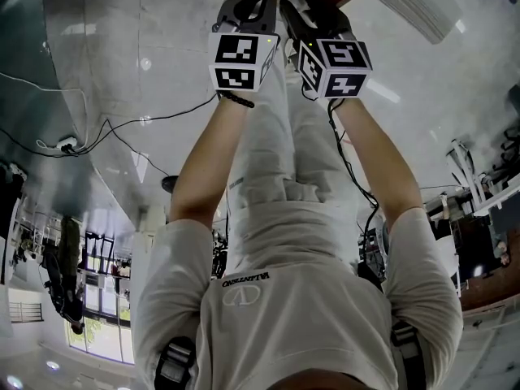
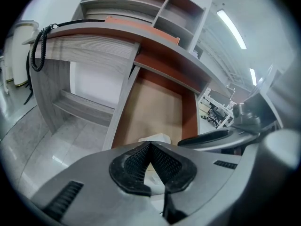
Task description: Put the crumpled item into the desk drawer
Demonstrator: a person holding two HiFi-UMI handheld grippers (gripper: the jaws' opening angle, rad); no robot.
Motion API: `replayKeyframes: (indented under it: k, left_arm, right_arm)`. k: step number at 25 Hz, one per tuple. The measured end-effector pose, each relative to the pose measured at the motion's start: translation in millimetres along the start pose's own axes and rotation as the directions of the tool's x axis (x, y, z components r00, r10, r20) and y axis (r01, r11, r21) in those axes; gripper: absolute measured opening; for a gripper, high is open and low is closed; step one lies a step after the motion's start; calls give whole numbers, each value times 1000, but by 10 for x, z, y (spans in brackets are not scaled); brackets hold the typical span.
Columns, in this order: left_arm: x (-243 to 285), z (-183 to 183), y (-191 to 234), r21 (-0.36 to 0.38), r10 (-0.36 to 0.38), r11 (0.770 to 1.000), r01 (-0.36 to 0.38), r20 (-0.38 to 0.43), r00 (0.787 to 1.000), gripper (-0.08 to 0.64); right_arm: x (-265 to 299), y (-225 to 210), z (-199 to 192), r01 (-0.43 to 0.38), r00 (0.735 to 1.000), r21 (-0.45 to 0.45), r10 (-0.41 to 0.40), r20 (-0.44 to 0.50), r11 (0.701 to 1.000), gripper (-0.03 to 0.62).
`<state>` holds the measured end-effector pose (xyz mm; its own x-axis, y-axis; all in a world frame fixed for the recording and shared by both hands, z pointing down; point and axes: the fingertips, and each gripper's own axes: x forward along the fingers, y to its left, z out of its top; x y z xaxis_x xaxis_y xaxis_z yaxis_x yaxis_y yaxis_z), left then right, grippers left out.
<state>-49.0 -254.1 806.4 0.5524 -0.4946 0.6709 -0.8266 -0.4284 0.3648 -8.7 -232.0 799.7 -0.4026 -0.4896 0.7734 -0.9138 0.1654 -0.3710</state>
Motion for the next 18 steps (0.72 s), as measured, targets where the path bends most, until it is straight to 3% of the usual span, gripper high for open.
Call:
replayKeyframes:
  k: [2, 5, 10, 15, 18]
  left_arm:
    - [-10, -5, 22, -5, 2, 1000, -2, 1, 1000, -2]
    - [-18, 6, 18, -11, 2, 1000, -2, 4, 1000, -2]
    - [-26, 40, -6, -11, -2, 1000, 2, 10, 1000, -2]
    - [-20, 61, -34, -9, 4, 1000, -3, 16, 1000, -2]
    - [-39, 96, -98, -11, 0, 1000, 1, 16, 1000, -2]
  right_arm:
    - [-9, 27, 5, -4, 1000, 1, 4, 8, 1000, 189]
    - [-46, 51, 15, 1, 1000, -22, 0, 19, 1000, 123]
    - [-98, 97, 27, -8, 1000, -54, 9, 23, 999, 121]
    - [-191, 90, 97, 1, 998, -63, 3, 65, 998, 26]
    - [-271, 86, 133, 0, 997, -59, 4, 78, 998, 25]
